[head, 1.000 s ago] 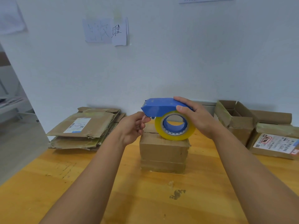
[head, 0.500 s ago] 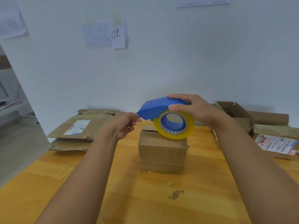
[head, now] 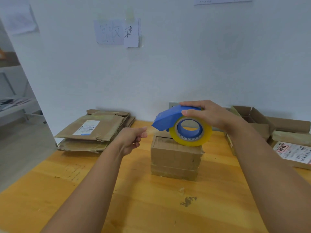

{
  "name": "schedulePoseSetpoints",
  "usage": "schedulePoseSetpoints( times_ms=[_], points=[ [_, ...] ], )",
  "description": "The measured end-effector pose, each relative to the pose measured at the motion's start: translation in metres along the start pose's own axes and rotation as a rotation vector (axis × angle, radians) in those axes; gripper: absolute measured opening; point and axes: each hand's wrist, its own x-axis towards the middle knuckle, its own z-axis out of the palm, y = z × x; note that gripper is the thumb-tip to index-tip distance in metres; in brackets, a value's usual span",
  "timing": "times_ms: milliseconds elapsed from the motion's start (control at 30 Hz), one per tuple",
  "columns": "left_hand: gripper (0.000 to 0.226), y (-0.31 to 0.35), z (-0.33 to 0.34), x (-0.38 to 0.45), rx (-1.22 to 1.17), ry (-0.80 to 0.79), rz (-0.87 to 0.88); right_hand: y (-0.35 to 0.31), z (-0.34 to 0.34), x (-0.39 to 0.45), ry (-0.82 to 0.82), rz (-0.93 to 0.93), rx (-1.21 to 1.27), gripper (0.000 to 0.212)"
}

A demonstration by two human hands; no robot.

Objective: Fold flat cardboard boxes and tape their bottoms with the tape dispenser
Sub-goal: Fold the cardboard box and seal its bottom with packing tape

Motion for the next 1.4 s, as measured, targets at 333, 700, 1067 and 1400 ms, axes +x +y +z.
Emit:
schedulePoseSetpoints(
  times_ms=[333,700,1067,1400],
  points=[
    [0.011,-0.023,0.014,0.006,-0.051,-0.021,-0.074,0.009,0.011,0.004,0.063,-0.017,-0.044,0.038],
    [0.047,-0.035,0.019,0.003,0.427,0.034,0.034,0.012,0.018,0.007,0.119,-0.003,-0.041,0.035],
    [0.084,-0.068,0.043,-0.034,0.408,-0.046,0.481,0.014,0.02,0.005,0.147,-0.006,-0.031,0.033],
    [0.079,-0.064,0.038,-0.014,0.519,-0.119,0.589,0.006,0.018,0.005,0.182,0.012,-0.085,0.046]
  ],
)
